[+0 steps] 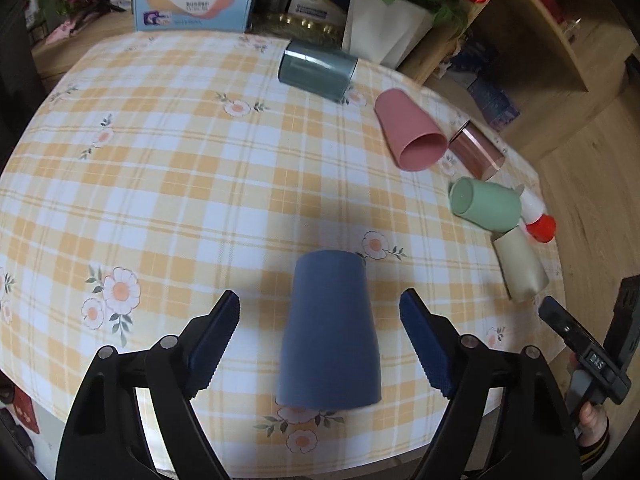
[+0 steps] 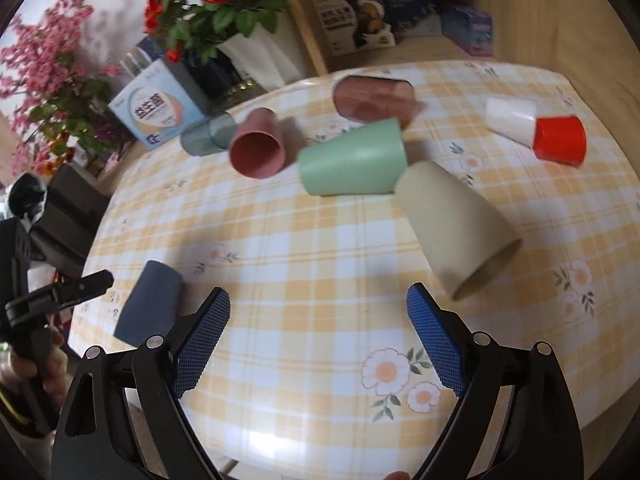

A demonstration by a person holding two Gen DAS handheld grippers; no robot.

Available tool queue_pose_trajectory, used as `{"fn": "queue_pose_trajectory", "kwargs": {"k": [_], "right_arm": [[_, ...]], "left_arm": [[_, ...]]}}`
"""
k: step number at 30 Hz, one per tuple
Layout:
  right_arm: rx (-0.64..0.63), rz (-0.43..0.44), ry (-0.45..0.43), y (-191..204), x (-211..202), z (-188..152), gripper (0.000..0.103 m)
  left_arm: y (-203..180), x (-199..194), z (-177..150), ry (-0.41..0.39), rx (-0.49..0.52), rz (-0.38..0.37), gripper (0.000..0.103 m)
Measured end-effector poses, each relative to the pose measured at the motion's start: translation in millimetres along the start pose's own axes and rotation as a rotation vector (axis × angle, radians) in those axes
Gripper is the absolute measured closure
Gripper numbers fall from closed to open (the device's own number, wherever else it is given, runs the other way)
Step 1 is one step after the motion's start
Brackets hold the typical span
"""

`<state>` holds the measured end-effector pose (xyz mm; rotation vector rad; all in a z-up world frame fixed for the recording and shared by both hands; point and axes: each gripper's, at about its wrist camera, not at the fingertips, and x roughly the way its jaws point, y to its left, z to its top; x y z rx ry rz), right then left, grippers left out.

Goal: Flip cup upside down
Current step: 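Grasp the blue cup with the left gripper while the right gripper releases it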

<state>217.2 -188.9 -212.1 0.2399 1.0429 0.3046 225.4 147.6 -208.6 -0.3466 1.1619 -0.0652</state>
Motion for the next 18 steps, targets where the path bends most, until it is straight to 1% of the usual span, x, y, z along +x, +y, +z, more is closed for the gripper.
{"fn": "queue_pose_trajectory", "kwargs": {"k": [1, 3, 7, 9, 11, 15, 18], "right_arm": [[0.000, -0.008, 0.002, -1, 0, -1, 0.016], [0.000, -0.018, 0.007, -3, 1, -2, 0.016], [0.008, -0.040, 0.012, -9, 0, -3, 0.016], [0.013, -0.048, 0.011, -13, -1, -3, 0.016], [0.024, -0.053, 0.015, -17, 0, -3, 0.016], [0.040, -0.051, 0.022, -21, 0, -3, 0.016], [0.036, -0.051, 0.020, -20, -1, -3, 0.016]], "left_arm": [[-1, 5, 4, 0.016, 0.006, 0.007, 0.028], [-2, 16, 11, 0.051, 0.020, 0.017, 0.028], [3, 34, 24, 0.127, 0.008, 0.032, 0.029], [0, 38, 26, 0.147, 0.031, 0.043, 0.029], [-8, 44, 28, 0.172, 0.086, 0.066, 0.029], [-14, 56, 27, 0.209, 0.126, 0.113, 0.031], [-18, 62, 27, 0.221, 0.148, 0.142, 0.032]]}}
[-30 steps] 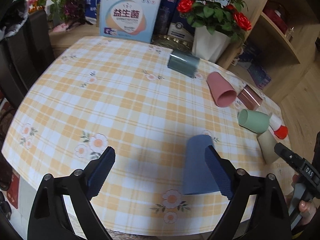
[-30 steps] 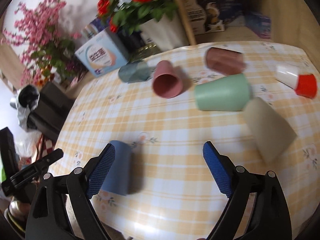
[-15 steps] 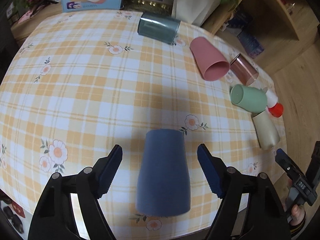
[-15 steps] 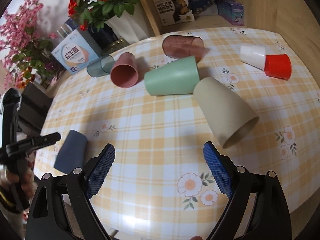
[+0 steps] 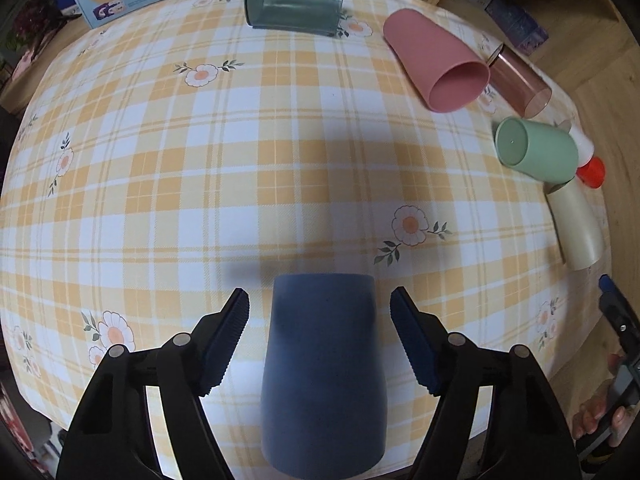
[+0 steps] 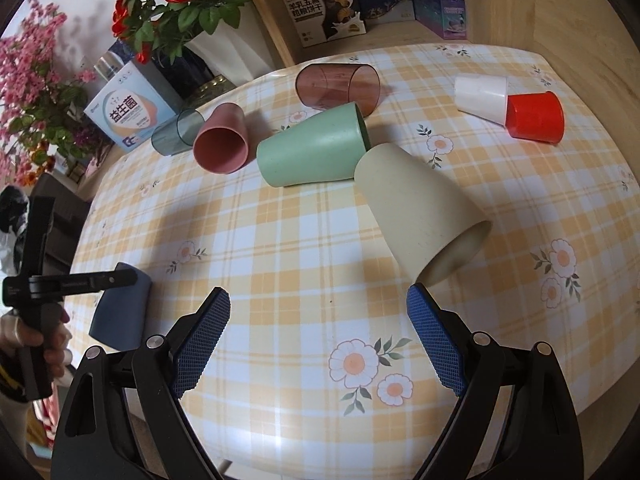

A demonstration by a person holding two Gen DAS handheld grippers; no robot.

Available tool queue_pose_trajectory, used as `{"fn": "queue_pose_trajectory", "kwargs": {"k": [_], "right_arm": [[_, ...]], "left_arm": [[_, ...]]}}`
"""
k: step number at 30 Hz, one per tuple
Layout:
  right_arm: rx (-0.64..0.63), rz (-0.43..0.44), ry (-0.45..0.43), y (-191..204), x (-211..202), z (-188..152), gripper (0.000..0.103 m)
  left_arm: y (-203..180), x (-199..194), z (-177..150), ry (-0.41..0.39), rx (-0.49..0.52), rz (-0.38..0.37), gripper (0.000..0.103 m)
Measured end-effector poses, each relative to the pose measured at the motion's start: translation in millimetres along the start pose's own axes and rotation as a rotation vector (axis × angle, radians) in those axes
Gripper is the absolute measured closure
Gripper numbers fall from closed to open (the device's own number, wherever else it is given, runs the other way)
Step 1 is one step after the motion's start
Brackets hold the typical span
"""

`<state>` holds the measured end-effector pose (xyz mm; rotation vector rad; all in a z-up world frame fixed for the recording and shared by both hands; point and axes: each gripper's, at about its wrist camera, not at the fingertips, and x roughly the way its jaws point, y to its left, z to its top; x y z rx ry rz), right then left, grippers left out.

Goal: Flip cup upside down
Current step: 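Grasp the blue cup with the left gripper while the right gripper releases it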

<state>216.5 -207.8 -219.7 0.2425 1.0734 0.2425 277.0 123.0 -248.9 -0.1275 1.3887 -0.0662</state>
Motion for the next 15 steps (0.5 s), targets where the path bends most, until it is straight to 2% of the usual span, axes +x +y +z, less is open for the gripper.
{"fn": "queue_pose_trajectory", "kwargs": {"k": [4, 7, 11, 15], "right_arm": [[0.008, 0.000, 0.006, -2, 1, 0, 0.016], [0.014, 0.001, 0.007, -3, 0, 0, 0.016], [0.009, -0.003, 0.002, -3, -3, -1, 0.016], [0.018, -0.003, 0.006, -5, -4, -1, 0.016]], "left_arm": [[-7, 11, 1, 0.012, 0.013, 0.043, 0.032], [-12, 20, 0, 0.027, 0.017, 0.054, 0.038], [-14, 22, -3, 0.021, 0.007, 0.032, 0.047], [-12, 12, -16, -0.020, 0.013, 0.021, 0.047]]}}
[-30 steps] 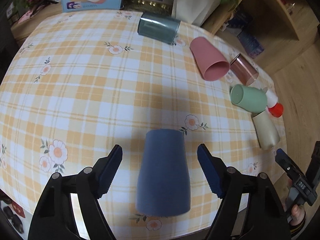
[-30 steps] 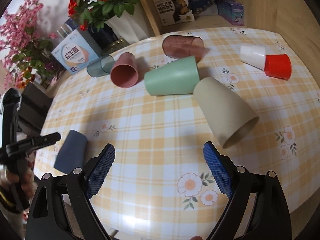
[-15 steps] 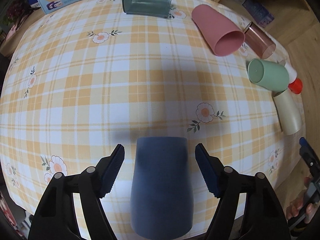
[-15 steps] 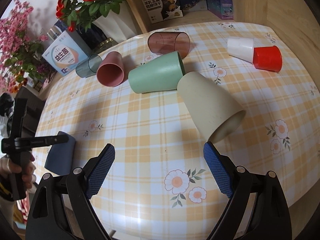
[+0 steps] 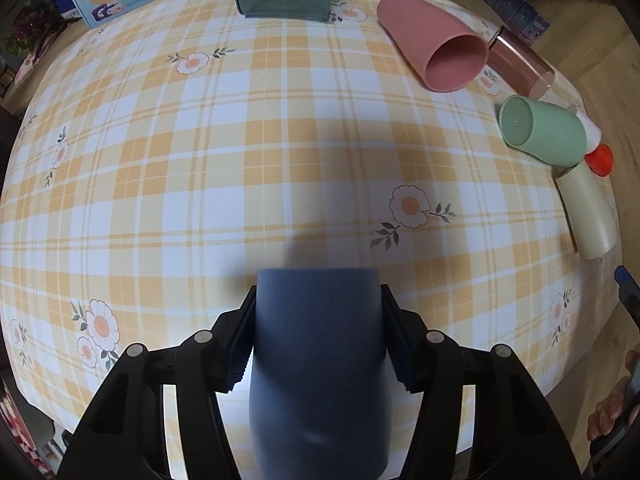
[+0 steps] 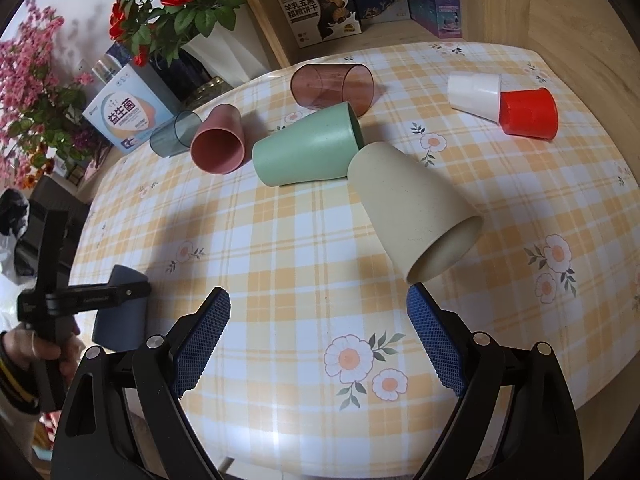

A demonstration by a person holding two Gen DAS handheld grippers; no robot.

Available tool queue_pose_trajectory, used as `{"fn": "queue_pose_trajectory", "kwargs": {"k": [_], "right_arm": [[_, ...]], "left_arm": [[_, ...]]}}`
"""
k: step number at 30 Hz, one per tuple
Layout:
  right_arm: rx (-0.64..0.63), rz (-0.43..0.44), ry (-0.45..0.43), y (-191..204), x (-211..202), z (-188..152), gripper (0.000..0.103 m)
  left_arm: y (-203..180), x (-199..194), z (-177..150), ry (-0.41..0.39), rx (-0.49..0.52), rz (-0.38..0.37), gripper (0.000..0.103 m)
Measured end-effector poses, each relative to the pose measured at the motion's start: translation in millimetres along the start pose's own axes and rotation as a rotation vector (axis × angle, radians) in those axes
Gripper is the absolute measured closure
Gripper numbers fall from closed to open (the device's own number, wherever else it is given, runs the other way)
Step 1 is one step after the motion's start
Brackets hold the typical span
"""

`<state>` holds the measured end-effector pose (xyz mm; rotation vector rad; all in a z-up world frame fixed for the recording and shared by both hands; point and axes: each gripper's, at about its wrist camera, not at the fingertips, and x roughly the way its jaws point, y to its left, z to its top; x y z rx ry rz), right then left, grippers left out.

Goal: Flip cup upside down
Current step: 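Grasp the blue cup with the left gripper while the right gripper releases it, then rotate the blue cup upside down with the left gripper and set it down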

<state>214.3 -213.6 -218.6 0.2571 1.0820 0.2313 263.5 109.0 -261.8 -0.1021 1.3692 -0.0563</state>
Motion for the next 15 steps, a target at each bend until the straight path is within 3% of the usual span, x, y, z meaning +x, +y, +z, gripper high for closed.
{"fn": "queue_pose_trajectory", "kwargs": {"k": [9, 15], "right_arm": [[0.004, 0.007, 0.011, 2, 2, -2, 0.016], [0.003, -0.004, -0.006, 2, -1, -3, 0.016]], "left_arm": [[16, -37, -32, -0.080, -0.024, -0.064, 0.048], [25, -54, -47, -0.174, -0.104, -0.084, 0.048]]}}
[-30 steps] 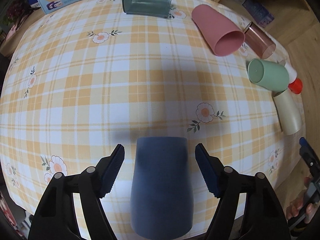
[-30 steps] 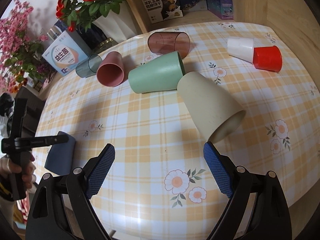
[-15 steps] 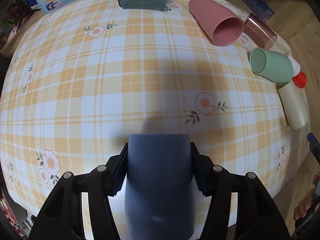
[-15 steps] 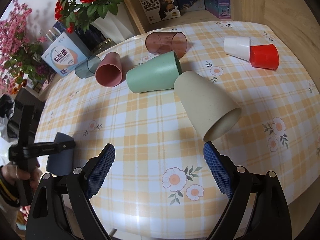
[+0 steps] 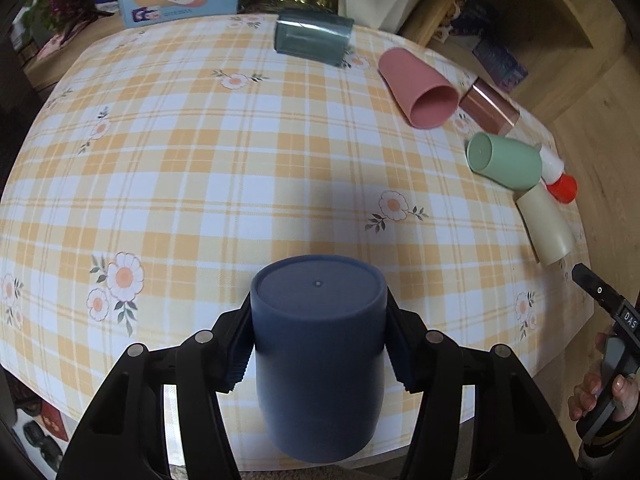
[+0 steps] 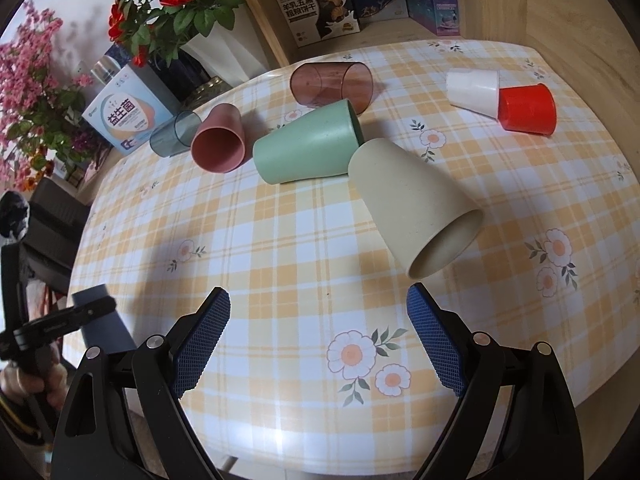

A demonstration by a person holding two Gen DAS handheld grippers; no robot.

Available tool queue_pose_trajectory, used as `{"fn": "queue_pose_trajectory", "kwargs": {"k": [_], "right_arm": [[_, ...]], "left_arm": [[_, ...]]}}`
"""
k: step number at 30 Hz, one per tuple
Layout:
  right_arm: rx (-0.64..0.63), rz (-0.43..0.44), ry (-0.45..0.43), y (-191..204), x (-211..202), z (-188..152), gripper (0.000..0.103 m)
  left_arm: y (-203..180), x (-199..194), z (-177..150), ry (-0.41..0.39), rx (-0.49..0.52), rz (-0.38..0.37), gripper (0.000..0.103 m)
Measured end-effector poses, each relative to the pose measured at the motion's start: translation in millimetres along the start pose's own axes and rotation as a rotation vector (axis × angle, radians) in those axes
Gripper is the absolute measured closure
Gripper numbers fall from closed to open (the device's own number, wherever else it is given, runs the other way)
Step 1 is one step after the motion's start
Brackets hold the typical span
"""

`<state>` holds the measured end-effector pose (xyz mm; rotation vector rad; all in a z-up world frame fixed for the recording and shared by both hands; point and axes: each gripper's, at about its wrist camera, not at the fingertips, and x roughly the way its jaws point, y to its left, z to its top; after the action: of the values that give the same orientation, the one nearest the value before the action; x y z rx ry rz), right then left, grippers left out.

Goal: Flip cup upside down
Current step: 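Rotate the blue cup upside down with the left gripper and set it down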

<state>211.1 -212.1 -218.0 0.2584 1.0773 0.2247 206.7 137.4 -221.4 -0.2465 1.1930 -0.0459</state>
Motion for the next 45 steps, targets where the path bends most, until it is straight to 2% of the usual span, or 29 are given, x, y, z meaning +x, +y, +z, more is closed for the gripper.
{"fn": "queue_pose_trajectory", "kwargs": {"k": [9, 15, 20, 23, 31, 45], "right_arm": [[0.006, -0.014, 0.002, -4, 1, -3, 0.016], [-0.003, -0.015, 0.005, 0, 2, -4, 0.016], [0.003, -0.023, 0.004, -2, 1, -5, 0.016], [0.010, -0.029, 0.004, -5, 1, -5, 0.016], [0.015, -0.025, 0.019, -7, 4, -7, 0.016], [0.009, -0.045, -0.003, -6, -2, -6, 0.016]], "left_arm": [[20, -32, -19, -0.153, -0.104, 0.007, 0.049], [33, -39, -10, -0.219, -0.138, 0.069, 0.049], [35, -35, 0, -0.217, -0.131, 0.104, 0.049], [33, -31, 0, -0.188, -0.126, 0.127, 0.049], [27, -26, -3, -0.156, -0.117, 0.136, 0.049], [-1, -9, 8, -0.189, -0.045, 0.214, 0.050]]}}
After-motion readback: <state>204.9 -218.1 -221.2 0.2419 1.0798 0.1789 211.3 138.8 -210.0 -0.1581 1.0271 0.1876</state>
